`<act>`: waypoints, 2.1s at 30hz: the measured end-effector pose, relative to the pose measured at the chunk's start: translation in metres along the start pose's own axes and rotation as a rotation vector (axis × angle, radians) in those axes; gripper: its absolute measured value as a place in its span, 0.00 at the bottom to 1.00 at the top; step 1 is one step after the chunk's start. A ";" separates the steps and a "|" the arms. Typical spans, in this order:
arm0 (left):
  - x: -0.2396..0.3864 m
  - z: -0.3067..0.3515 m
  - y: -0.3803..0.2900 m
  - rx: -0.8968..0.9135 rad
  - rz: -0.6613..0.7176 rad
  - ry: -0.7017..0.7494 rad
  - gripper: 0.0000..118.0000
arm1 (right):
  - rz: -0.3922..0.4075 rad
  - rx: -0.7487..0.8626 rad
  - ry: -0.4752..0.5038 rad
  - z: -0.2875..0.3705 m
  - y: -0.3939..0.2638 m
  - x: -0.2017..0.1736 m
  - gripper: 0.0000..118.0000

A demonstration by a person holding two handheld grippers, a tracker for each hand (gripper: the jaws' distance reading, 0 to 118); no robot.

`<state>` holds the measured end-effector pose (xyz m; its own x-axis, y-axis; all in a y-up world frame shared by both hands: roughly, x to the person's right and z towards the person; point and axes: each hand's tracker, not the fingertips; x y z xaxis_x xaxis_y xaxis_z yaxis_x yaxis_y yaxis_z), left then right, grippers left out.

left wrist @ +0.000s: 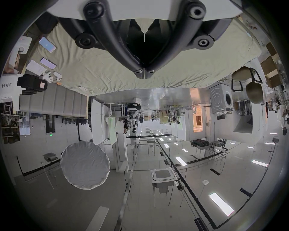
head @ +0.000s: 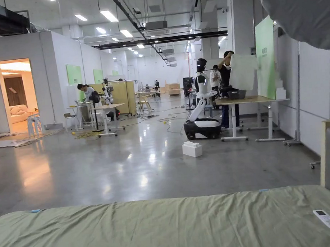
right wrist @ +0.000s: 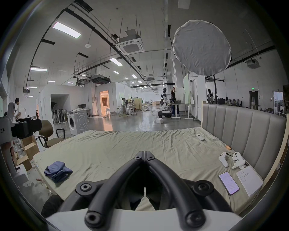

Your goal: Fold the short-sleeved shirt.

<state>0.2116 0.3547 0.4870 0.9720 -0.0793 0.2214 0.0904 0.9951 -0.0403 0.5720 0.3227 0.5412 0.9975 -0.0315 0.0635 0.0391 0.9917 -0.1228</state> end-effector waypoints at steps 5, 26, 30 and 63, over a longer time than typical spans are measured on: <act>-0.001 0.002 -0.002 -0.023 0.013 -0.001 0.00 | -0.005 -0.007 0.007 -0.004 0.000 -0.003 0.00; -0.007 0.002 0.013 0.012 0.024 0.011 0.89 | -0.002 0.063 -0.025 0.010 0.016 0.001 0.99; -0.005 0.005 0.012 0.032 0.025 0.016 1.00 | -0.004 0.077 -0.035 0.010 0.018 0.001 1.00; 0.002 0.005 0.010 0.013 0.048 -0.019 1.00 | -0.048 0.070 0.042 0.010 0.018 -0.004 1.00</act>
<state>0.2137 0.3647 0.4923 0.9709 -0.0300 0.2378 0.0404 0.9984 -0.0391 0.5677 0.3416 0.5487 0.9962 -0.0831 0.0259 0.0844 0.9951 -0.0514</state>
